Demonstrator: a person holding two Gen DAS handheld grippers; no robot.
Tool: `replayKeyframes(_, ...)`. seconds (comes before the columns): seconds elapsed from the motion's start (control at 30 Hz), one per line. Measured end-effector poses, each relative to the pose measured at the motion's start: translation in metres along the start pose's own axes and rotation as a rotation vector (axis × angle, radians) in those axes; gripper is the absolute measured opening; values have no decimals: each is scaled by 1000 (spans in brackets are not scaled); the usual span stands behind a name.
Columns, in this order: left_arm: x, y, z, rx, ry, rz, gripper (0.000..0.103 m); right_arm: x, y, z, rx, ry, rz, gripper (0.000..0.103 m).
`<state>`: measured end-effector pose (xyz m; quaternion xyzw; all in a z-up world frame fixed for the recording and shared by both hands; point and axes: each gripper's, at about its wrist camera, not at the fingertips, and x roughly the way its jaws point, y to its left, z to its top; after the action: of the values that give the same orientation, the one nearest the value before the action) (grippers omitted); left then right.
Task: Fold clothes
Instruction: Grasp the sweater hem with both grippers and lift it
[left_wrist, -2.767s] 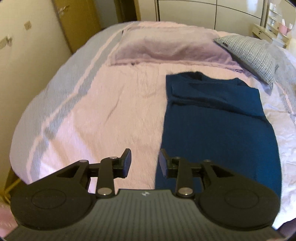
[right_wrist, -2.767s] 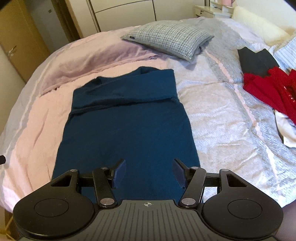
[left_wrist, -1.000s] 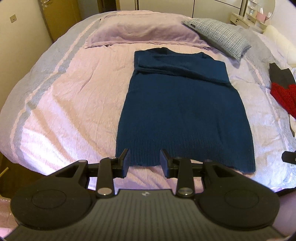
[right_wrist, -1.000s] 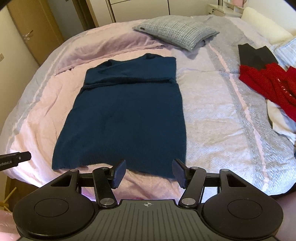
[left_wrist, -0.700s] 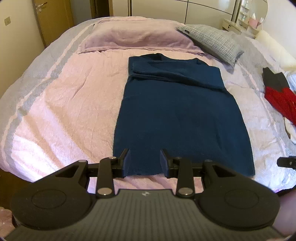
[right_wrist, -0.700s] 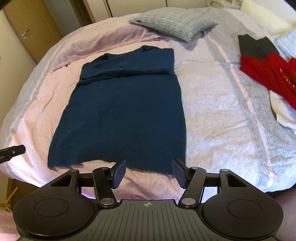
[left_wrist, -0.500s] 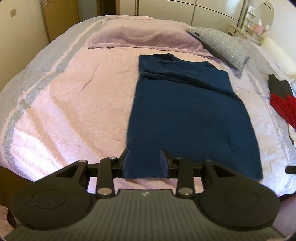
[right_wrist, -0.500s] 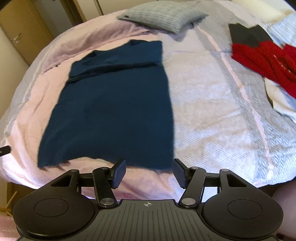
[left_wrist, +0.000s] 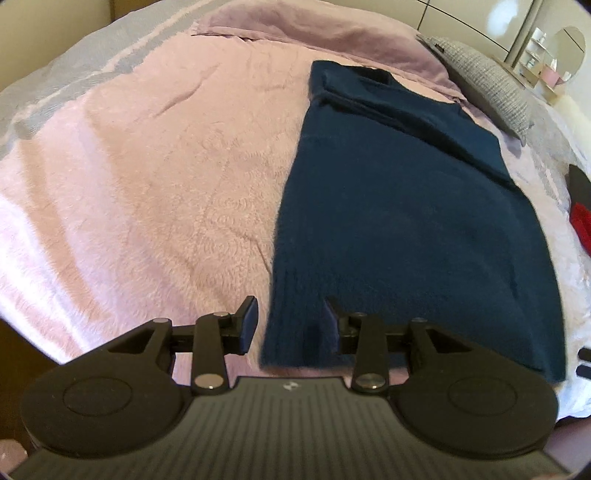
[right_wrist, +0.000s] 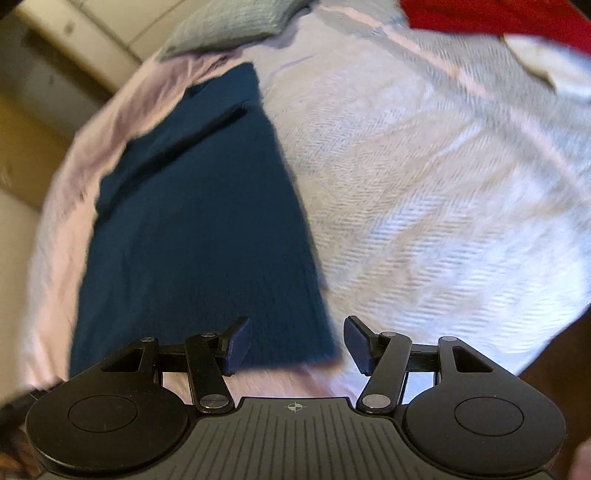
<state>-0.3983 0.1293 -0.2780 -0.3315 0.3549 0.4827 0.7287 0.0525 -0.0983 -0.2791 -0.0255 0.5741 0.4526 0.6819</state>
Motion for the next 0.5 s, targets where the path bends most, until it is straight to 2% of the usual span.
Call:
replayKeyframes(0.27,34,14,-9,18,-12,-77,38,36,-36,-1,85,-26,125,59)
replayKeyframes(0.5,50,2,-13,103,-13,-101,32,52,-38,-4,115,-15,256,59)
